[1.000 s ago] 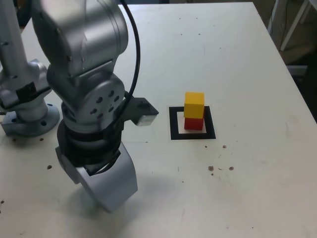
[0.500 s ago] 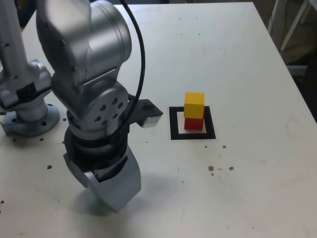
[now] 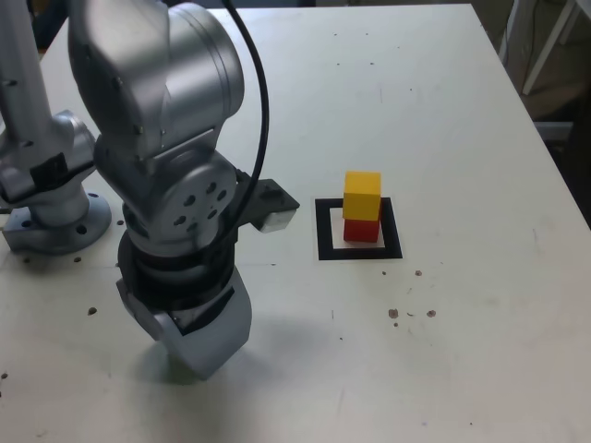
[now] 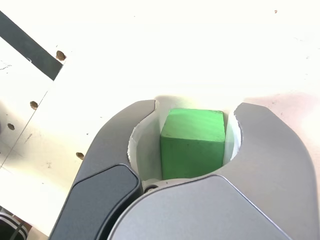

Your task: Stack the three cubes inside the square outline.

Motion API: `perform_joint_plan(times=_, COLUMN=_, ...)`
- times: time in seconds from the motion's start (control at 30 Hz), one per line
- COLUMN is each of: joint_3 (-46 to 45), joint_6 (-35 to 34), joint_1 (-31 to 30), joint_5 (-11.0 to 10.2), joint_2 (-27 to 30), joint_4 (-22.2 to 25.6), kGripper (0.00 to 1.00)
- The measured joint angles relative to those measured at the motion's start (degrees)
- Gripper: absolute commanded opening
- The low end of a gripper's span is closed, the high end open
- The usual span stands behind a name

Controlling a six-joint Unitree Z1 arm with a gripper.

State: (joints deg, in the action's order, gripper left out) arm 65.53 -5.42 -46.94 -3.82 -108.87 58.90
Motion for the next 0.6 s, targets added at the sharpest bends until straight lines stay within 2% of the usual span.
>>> perform_joint_plan(times=0.1, joint_3=0.55, joint_6=0.0, joint_1=0.1, joint_5=-0.69, joint_2=0.16, joint_4=1.28, kGripper=0.29)
perform_joint_plan(times=0.23, joint_3=3.79, joint_6=0.33, joint_1=1.98, joint_5=-2.38, joint_2=0.52, joint_4=6.86, kGripper=0.29)
perform_joint_plan(times=0.4, joint_3=11.38, joint_6=1.88, joint_1=6.92, joint_5=-3.85, joint_2=1.34, joint_4=14.06, kGripper=0.3)
perform_joint_plan(times=0.6, joint_3=20.66, joint_6=3.38, joint_1=12.69, joint_5=-4.3, joint_2=2.41, joint_4=20.79, kGripper=0.29)
